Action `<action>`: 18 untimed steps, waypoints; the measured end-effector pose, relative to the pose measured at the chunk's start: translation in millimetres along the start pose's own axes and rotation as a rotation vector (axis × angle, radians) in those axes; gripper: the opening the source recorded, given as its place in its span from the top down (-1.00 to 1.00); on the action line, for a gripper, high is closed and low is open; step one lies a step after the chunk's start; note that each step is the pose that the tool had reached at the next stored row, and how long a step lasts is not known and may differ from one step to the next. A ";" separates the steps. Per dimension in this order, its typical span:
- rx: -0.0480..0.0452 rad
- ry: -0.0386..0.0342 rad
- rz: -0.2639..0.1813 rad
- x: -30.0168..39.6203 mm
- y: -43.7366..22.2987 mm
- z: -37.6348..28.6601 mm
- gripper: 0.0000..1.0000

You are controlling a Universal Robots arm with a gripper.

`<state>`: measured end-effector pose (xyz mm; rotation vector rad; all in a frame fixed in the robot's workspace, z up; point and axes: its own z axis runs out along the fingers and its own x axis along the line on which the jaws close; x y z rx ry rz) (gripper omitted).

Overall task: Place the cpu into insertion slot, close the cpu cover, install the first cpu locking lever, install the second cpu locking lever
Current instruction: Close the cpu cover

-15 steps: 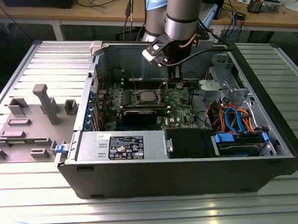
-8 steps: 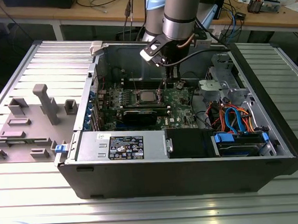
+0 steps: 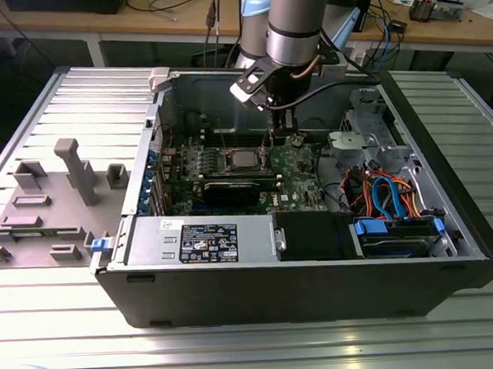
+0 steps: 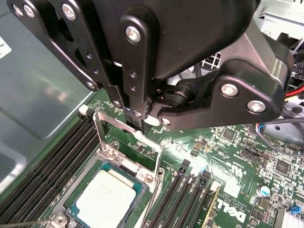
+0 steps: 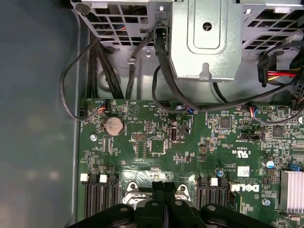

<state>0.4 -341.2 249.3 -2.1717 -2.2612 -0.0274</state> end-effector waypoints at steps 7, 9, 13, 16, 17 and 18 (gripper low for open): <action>0.0000 0.0002 -0.001 0.2 -5.2 0.0 0.79; 0.0000 0.0001 0.000 0.3 -6.4 -0.1 0.79; 0.0000 0.0001 -0.001 0.3 -7.5 -0.1 0.79; -0.0001 0.0002 -0.001 0.4 -9.9 -0.1 0.79; 0.0000 0.0002 -0.001 0.4 -9.9 -0.1 0.79; 0.0000 0.0002 -0.001 0.4 -10.1 -0.1 0.79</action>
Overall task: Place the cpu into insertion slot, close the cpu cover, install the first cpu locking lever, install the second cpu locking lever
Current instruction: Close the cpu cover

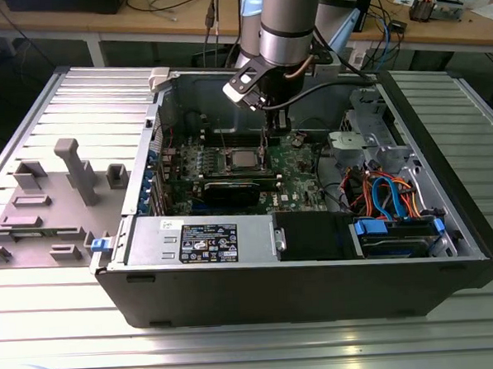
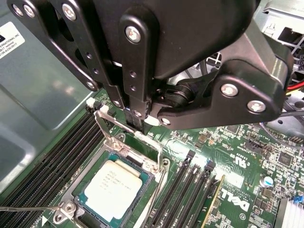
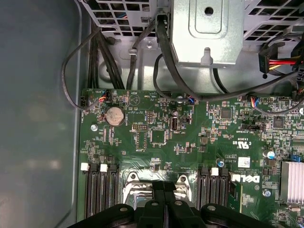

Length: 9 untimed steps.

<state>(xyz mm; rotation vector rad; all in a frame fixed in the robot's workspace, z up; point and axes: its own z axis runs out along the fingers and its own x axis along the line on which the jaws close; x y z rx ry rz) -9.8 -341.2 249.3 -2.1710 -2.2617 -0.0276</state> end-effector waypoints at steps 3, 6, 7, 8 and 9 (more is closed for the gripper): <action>0.0000 0.0000 0.000 0.0 -0.3 0.0 0.79; 0.0000 0.0000 0.000 0.0 -0.8 0.0 0.79; 0.0001 -0.0001 0.000 0.0 -1.2 0.0 0.79; 0.0000 -0.0001 0.000 0.1 -1.8 0.0 0.79; 0.0000 0.0000 0.000 0.1 -2.2 0.0 0.79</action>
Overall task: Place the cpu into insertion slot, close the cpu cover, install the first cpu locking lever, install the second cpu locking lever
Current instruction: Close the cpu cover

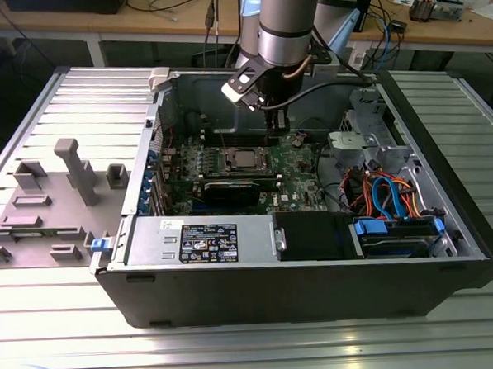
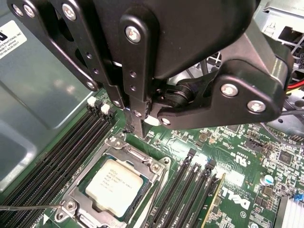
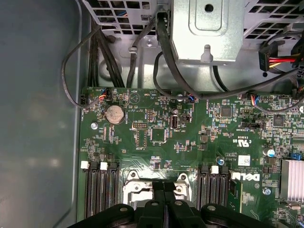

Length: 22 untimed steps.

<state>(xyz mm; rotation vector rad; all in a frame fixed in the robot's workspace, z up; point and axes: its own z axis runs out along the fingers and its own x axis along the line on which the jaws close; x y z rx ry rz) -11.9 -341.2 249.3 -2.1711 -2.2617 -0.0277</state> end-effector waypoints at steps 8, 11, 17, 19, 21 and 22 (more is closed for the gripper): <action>0.0000 0.0000 0.000 0.1 -2.2 0.0 0.79; 0.0000 0.0000 0.000 0.1 -3.0 0.0 0.79; 0.0001 0.0000 0.000 0.1 -3.8 0.0 0.79; 0.0000 0.0000 0.000 0.2 -3.9 0.0 0.79; 0.0000 -0.0001 0.000 0.1 -3.9 0.0 0.79; 0.0000 -0.0001 0.000 0.2 -3.9 0.0 0.79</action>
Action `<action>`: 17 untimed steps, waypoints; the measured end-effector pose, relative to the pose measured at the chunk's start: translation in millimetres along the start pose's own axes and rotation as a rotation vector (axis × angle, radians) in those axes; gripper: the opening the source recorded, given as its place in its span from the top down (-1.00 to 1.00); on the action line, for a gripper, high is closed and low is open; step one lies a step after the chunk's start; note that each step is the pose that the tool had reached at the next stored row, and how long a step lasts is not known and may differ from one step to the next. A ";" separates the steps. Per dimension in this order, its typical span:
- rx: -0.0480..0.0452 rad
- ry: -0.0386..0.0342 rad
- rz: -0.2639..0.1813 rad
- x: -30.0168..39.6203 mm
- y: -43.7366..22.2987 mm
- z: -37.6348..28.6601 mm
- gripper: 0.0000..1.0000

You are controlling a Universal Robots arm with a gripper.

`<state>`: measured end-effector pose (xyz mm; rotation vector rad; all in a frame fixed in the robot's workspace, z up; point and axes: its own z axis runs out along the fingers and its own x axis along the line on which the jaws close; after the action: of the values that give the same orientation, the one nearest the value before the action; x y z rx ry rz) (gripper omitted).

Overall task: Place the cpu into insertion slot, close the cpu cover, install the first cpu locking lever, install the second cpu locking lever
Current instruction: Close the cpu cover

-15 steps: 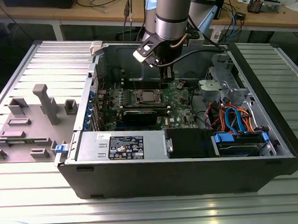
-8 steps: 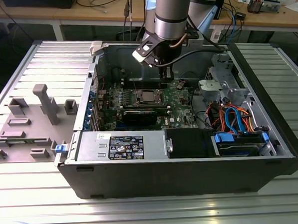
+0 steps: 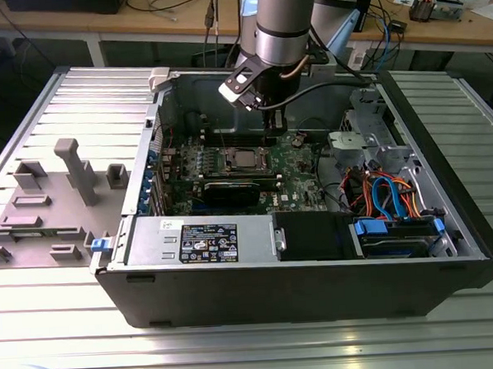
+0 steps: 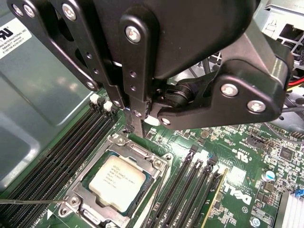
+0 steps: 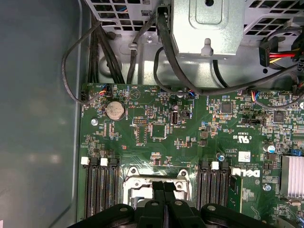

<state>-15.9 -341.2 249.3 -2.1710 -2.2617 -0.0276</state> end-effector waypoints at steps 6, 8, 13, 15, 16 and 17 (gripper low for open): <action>-0.0001 0.0001 0.000 0.1 -3.6 0.1 0.79; 0.0001 0.0001 0.000 0.3 -7.7 0.4 0.79; 0.0039 -0.0001 0.000 0.6 -15.2 1.6 0.79; 0.0038 0.0002 0.000 0.6 -15.3 1.7 0.79; 0.0039 0.0001 0.000 0.6 -15.3 1.8 0.79; 0.0039 0.0001 0.000 0.6 -15.3 1.8 0.79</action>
<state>-31.2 -341.3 247.4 -2.1692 -2.2597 -0.0233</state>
